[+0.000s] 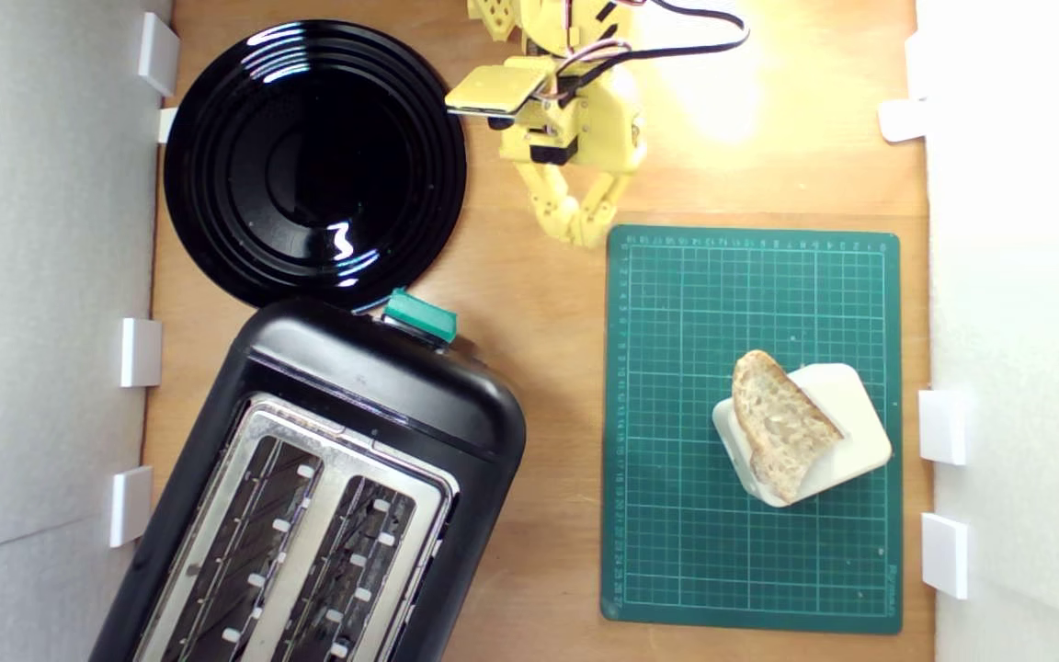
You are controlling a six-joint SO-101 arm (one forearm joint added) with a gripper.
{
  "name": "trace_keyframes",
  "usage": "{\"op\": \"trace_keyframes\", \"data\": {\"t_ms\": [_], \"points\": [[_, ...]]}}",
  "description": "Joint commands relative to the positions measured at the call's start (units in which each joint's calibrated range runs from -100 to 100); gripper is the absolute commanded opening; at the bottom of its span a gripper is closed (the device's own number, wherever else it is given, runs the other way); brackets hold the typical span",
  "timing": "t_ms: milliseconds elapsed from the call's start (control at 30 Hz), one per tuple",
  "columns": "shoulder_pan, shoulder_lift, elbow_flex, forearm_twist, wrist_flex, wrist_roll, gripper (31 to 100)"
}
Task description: Pick bread and place in toaster
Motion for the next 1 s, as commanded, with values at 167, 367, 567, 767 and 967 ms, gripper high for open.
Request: {"op": "trace_keyframes", "data": {"t_ms": [167, 367, 567, 767, 967], "points": [[-3.8, 10.29, -1.66, -15.21, -18.54, -0.34, 46.8], [-9.2, 11.71, -1.39, -23.28, -21.36, -0.34, 46.5], [-9.2, 12.12, -0.84, -26.64, -21.53, -1.02, 46.6], [-9.28, 12.29, -0.75, -24.55, -25.63, -6.72, 46.8], [-9.28, 12.37, -0.75, -11.95, -27.93, -16.4, 46.8]]}}
